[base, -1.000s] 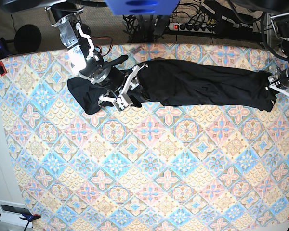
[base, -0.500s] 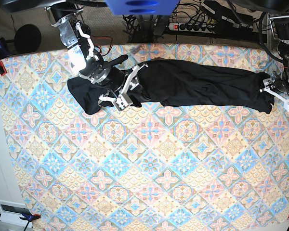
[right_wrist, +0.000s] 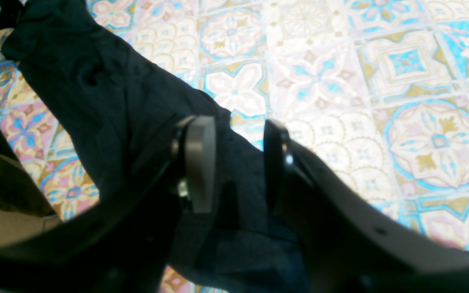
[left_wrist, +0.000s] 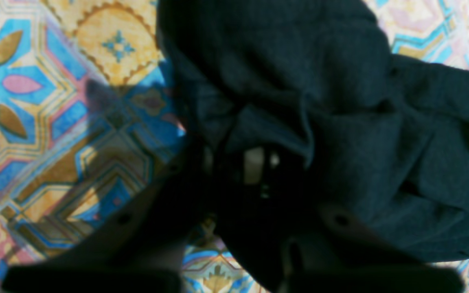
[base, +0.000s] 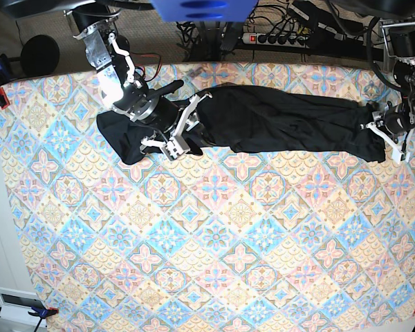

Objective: Layout the t-shirt on the table in an organized manner, then fold the t-shirt properly
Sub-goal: 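Release the sleeve and regrasp the strip end with the left gripper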

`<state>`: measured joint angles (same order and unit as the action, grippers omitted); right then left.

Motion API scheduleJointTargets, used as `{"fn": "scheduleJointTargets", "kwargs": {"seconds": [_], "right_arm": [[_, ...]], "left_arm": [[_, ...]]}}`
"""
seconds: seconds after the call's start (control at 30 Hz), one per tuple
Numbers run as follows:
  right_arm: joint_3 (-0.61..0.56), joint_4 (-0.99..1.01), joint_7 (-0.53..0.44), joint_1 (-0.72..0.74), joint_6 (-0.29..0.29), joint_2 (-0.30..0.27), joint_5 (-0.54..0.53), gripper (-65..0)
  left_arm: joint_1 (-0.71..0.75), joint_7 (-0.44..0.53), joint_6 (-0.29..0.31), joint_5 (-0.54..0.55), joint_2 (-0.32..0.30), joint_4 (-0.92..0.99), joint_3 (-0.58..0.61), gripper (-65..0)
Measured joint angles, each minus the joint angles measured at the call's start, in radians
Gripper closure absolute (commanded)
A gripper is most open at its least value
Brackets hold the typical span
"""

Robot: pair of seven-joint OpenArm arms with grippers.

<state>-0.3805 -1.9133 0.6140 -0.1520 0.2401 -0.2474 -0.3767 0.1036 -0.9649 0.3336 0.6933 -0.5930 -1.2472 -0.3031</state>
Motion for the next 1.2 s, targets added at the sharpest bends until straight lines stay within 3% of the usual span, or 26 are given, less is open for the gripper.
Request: {"fn": "scheduleJointTargets", "kwargs": {"seconds": [0.17, 0.3, 0.47, 0.63, 0.93, 1.03, 1.2], "right_arm": [[0.0, -0.001, 0.0, 0.0, 0.0, 0.0, 0.0, -19.3], [0.002, -0.001, -0.003, 0.0, 0.003, 0.0, 0.0, -19.3], [0.004, -0.002, 0.0, 0.001, 0.0, -0.002, 0.003, -19.3], [0.003, -0.002, -0.003, -0.003, 0.003, 0.0, 0.003, -19.3], [0.003, -0.002, -0.004, -0.003, 0.003, 0.0, 0.003, -19.3], [0.003, -0.002, -0.004, 0.0, 0.002, 0.001, 0.003, -19.3], [0.005, -0.002, -0.004, 0.0, 0.0, 0.0, 0.003, -19.3]], "left_arm": [[0.003, -0.016, 0.0, 0.001, -0.016, -0.026, -0.018, 0.0], [0.08, -0.063, 0.024, 0.027, 0.029, -0.143, -0.136, 0.0], [0.098, -0.051, 0.011, 0.007, -0.001, -0.212, -0.288, 0.0], [0.107, -0.062, 0.019, 0.016, 0.01, -0.211, -0.403, 0.0], [0.105, -0.06, 0.007, 0.007, -0.022, -0.235, -0.476, 0.0], [0.117, -0.146, 0.013, 0.011, 0.019, -0.356, -0.475, 0.0], [0.12, -0.27, 0.019, 0.02, 0.151, -0.616, -0.473, -0.1]]}}
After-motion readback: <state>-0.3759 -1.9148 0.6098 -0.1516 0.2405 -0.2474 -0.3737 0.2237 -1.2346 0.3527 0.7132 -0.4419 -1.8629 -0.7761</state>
